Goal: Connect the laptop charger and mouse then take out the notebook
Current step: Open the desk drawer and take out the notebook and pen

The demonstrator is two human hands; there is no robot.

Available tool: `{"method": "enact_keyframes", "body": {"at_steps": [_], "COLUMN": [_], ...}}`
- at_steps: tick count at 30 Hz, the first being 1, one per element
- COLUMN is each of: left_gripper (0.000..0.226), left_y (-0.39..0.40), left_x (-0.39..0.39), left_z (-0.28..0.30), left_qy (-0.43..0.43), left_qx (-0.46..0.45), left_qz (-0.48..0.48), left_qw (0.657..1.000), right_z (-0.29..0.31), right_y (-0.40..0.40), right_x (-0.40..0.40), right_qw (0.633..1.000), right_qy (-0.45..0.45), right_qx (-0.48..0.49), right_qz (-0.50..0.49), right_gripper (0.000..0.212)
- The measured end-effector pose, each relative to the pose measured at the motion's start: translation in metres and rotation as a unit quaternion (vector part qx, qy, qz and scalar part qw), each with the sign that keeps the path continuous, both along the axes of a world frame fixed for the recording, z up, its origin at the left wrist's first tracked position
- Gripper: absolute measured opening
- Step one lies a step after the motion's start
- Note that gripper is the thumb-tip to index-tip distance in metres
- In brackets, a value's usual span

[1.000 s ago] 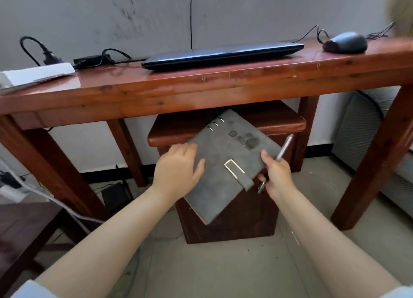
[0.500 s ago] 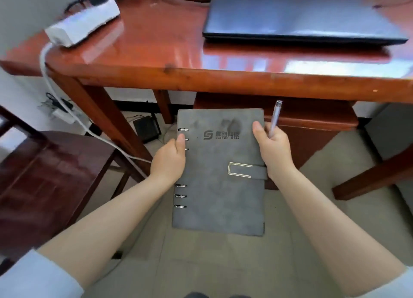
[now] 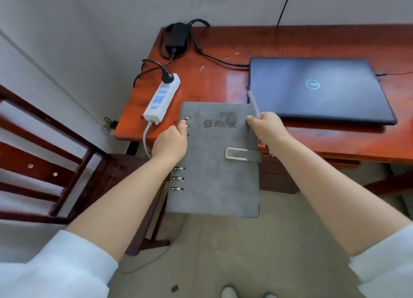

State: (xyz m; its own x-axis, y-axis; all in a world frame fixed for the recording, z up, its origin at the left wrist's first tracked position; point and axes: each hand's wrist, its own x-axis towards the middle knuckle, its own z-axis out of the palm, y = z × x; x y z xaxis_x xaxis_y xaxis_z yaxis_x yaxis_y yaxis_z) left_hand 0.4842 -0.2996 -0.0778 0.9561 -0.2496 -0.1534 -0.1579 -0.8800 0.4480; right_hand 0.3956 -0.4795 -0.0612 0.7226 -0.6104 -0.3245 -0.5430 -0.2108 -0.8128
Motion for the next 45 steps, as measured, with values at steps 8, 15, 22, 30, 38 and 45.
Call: {"method": "enact_keyframes", "body": {"at_steps": [8, 15, 22, 30, 38, 45], "left_gripper": [0.06, 0.059, 0.056, 0.044, 0.061, 0.066], "left_y": [-0.026, -0.063, -0.096, -0.102, -0.095, -0.092], "left_x": [0.06, 0.121, 0.174, 0.177, 0.136, 0.133], "left_z": [0.002, -0.019, -0.036, -0.046, -0.07, -0.079], "left_qy": [0.033, 0.061, 0.094, 0.054, -0.008, -0.018], "left_qx": [0.03, 0.082, 0.11, 0.144, 0.142, 0.141], "left_qz": [0.034, 0.065, 0.065, 0.014, -0.269, -0.273], "left_qw": [0.998, 0.993, 0.987, 0.988, 0.952, 0.951], "right_z": [0.002, -0.028, -0.044, -0.056, -0.052, -0.06], "right_y": [-0.025, -0.062, -0.083, -0.075, -0.048, -0.023], "right_x": [0.065, 0.14, 0.193, 0.194, 0.151, 0.133], "right_qw": [1.0, 0.992, 0.981, 0.987, 0.978, 0.945], "right_qy": [0.018, 0.123, 0.192, 0.155, 0.16, 0.233], "right_qx": [0.011, 0.0, -0.018, -0.029, -0.126, -0.207], "right_qz": [-0.008, 0.013, 0.022, 0.001, 0.046, 0.099], "right_gripper": [0.031, 0.043, 0.033, 0.031, 0.049, 0.037]}}
